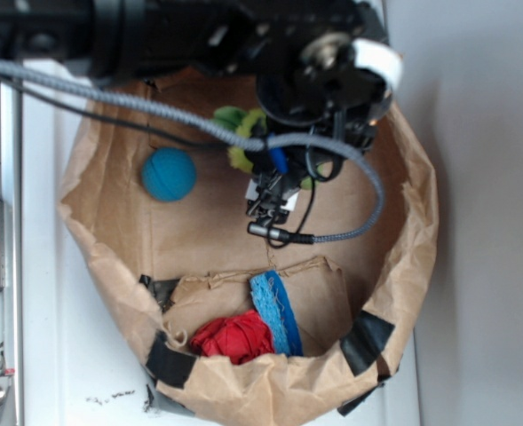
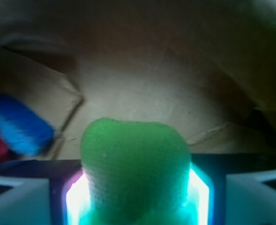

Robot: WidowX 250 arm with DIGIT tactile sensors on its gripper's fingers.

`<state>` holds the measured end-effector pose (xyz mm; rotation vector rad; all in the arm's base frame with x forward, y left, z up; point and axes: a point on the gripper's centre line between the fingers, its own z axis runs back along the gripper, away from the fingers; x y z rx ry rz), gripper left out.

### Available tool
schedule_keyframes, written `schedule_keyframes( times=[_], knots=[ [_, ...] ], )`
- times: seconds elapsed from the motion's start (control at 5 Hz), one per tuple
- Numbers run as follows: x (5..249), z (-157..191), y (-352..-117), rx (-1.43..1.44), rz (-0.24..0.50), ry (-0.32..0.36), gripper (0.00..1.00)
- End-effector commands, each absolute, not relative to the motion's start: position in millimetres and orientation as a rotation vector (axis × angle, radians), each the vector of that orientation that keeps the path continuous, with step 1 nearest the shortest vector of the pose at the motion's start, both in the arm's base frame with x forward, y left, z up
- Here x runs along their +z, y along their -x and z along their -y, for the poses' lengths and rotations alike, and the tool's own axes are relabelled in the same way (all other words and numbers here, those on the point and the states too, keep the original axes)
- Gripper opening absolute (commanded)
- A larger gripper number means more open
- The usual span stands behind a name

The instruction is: Grab the green animal.

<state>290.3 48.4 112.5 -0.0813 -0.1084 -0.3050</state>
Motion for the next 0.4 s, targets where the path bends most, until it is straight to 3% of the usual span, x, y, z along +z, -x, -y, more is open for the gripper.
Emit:
schedule_keyframes(
  times=[0.0, 0.2],
  knots=[
    [177, -51, -286, -0.327, 0.121, 0.087, 0.00],
    [181, -54, -276, -0.355, 0.146, 0.020, 1.00]
  ],
)
